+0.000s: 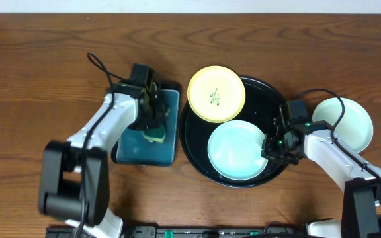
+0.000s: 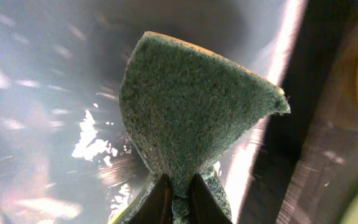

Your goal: Clean dirty plates on tray and stack at the side

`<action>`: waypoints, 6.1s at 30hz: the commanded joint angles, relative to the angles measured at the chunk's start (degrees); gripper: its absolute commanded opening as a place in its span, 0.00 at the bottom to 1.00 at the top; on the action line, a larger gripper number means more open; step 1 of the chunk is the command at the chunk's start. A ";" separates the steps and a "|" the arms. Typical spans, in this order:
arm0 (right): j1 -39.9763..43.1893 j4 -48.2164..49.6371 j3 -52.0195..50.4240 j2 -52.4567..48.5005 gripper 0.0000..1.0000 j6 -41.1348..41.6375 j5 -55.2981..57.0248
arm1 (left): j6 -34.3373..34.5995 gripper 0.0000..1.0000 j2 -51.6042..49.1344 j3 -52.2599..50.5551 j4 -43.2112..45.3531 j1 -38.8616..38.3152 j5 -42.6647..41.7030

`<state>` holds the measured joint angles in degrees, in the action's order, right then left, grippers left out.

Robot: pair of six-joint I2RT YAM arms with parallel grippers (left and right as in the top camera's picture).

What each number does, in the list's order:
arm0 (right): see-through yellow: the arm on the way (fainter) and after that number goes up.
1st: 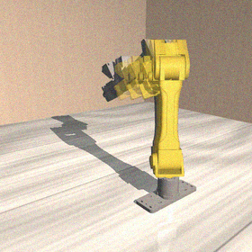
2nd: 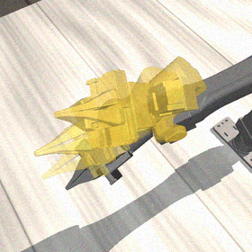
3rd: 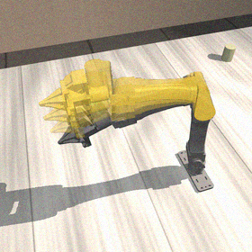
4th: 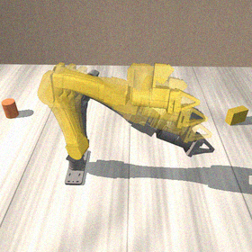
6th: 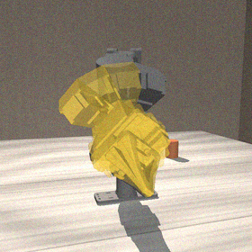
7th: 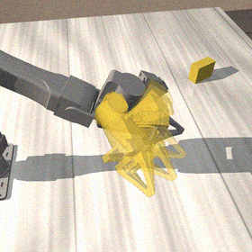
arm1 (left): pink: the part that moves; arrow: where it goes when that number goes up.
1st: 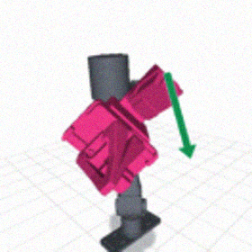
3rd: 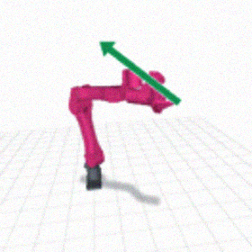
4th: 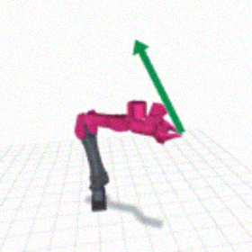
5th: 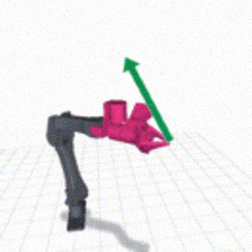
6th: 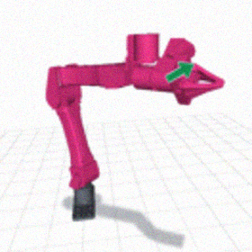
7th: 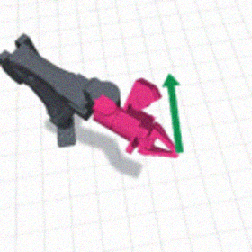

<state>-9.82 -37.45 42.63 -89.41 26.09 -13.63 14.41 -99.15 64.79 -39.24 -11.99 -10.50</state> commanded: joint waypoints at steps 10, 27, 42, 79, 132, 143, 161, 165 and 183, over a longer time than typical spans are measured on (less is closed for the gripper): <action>-0.02 0.50 -0.70 1.05 0.01 -2.27 -0.37 | -1.51 0.08 4.33 -1.77 0.04 0.09 0.66; -0.02 0.20 -0.68 14.43 0.01 -6.91 8.00 | -1.51 0.08 -4.33 -3.72 1.18 0.09 0.63; -0.04 -3.56 4.15 18.32 0.01 -11.43 21.49 | -1.53 0.08 -2.64 -1.86 -1.40 0.09 0.63; -28.81 -6.62 13.18 18.32 0.01 -16.96 68.70 | -1.73 0.08 -1.60 -3.63 -0.13 0.09 0.66; -33.77 -4.31 13.18 18.32 0.01 -16.96 84.06 | -1.73 0.08 -6.49 -1.57 -0.59 0.09 1.07; -33.75 -4.02 13.18 18.32 0.01 -16.96 84.06 | -1.70 0.08 -9.62 -1.57 -0.55 0.09 1.07; -33.62 -3.45 13.16 18.29 0.01 -16.94 84.06 | -1.70 0.08 -9.62 -1.57 -0.61 0.07 1.05; -33.33 -3.45 13.11 18.25 0.01 -16.46 83.38 | -1.70 0.08 -9.62 -1.57 -0.61 0.07 1.05; -8.11 -5.64 10.64 13.33 0.01 6.29 42.80 | -1.70 0.08 -9.62 -1.57 -0.63 0.07 1.05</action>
<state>-21.98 -42.98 54.19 -73.93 26.76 38.94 13.43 -105.56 64.27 -39.62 -11.99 -10.39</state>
